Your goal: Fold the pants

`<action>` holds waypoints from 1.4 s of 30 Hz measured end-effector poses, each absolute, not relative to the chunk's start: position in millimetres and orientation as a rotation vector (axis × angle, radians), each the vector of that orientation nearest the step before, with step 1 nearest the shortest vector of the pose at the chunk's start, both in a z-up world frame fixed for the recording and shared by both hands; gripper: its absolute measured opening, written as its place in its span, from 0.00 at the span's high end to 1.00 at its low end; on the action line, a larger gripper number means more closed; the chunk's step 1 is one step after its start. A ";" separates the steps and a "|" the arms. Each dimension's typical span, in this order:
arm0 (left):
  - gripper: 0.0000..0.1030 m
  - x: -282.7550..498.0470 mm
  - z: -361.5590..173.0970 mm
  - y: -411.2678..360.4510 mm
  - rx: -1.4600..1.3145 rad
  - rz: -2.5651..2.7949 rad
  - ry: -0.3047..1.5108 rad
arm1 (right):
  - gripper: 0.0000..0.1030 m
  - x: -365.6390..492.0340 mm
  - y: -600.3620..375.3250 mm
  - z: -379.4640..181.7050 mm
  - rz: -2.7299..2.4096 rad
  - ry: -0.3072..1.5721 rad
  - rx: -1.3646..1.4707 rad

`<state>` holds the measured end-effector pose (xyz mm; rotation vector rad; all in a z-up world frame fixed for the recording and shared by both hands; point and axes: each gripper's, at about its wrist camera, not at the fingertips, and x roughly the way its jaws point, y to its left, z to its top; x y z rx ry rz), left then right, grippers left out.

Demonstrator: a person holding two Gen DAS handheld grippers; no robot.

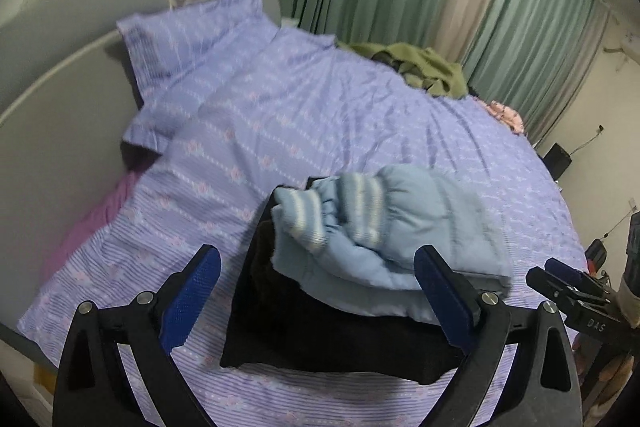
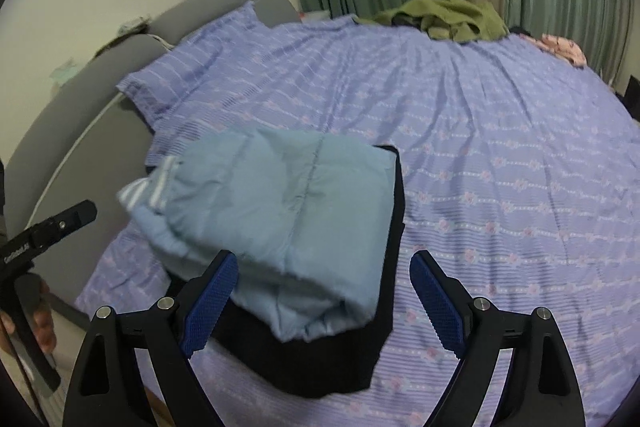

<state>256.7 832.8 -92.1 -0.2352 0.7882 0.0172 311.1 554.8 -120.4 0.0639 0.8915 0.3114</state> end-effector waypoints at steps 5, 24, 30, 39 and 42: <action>0.01 220.5 -54.0 793.6 -0.151 0.032 0.699 | 0.11 276.7 530.4 -86.2 0.272 0.830 0.044; 0.00 102.3 18.8 599.9 -0.041 -0.082 0.583 | 0.05 119.7 359.2 13.9 0.136 0.650 0.115; 0.00 71.3 16.9 538.2 -0.005 -0.126 0.571 | 0.05 76.2 304.5 27.8 0.101 0.621 0.100; 0.00 31.8 10.5 469.5 0.017 -0.131 0.603 | 0.05 32.7 249.5 26.3 0.122 0.627 0.113; 0.00 20.1 12.6 457.6 0.017 -0.128 0.593 | 0.05 22.5 238.5 25.3 0.130 0.625 0.111</action>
